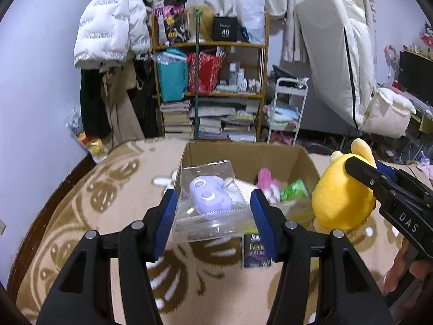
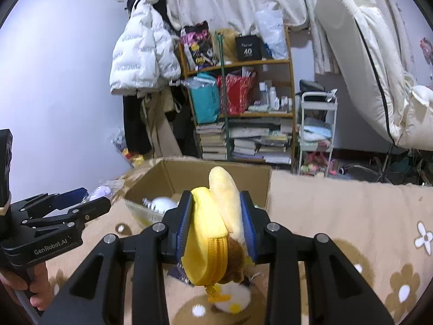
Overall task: Organize soft objects
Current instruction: 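Lift the bag with the left tool while the right tool carries the yellow plush over the box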
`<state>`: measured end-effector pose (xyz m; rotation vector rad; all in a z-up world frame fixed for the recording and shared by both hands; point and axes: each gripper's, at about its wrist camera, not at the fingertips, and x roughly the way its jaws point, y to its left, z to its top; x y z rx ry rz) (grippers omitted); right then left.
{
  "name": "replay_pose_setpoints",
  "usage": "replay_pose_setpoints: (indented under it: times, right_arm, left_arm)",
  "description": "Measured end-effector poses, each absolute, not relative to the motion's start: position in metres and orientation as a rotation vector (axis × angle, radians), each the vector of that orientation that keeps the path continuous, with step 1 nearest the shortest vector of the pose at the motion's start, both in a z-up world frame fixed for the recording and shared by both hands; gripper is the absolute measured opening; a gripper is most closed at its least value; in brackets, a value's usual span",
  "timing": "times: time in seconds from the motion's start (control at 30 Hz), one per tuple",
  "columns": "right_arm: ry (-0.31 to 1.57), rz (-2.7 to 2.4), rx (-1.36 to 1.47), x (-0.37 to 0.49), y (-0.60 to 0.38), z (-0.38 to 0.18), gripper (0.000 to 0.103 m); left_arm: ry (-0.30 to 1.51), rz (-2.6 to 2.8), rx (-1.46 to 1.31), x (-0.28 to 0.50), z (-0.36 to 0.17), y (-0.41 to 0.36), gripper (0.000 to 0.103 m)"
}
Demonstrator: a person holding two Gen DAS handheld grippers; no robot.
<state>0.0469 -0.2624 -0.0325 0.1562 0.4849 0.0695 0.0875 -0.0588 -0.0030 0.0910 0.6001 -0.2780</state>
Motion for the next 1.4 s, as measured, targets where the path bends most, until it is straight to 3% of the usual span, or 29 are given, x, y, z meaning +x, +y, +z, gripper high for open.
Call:
replay_pose_setpoints:
  times: [0.23,0.6,0.63,0.7,1.27,1.37,1.4]
  right_arm:
    - [0.410,0.048,0.130,0.063,-0.269,-0.010,0.037]
    - [0.366,0.032,0.082,0.099,-0.269,-0.006,0.037]
    - [0.361,0.025,0.074,0.102,-0.267,-0.007,0.037]
    - [0.355,0.006,0.064,0.108,-0.265,-0.011,0.037]
    - [0.509,0.078,0.151,0.152,-0.261,-0.065,0.042]
    - [0.520,0.075,0.151,0.151,-0.263,-0.068,0.050]
    - [0.517,0.076,0.152,0.149,-0.264,-0.068,0.054]
  left_arm:
    - [0.496,-0.288,0.147,0.095,0.026,-0.072,0.055]
    - [0.456,-0.279,0.119,0.131,0.028,-0.074,0.055]
    - [0.456,-0.275,0.118,0.133,0.026,-0.073,0.054]
    - [0.463,-0.273,0.114,0.139,0.021,-0.073,0.039]
    - [0.650,-0.264,0.083,0.182,-0.037,-0.070,0.040]
    - [0.664,-0.250,0.091,0.180,-0.041,-0.067,0.044]
    - [0.667,-0.246,0.092,0.179,-0.041,-0.066,0.050]
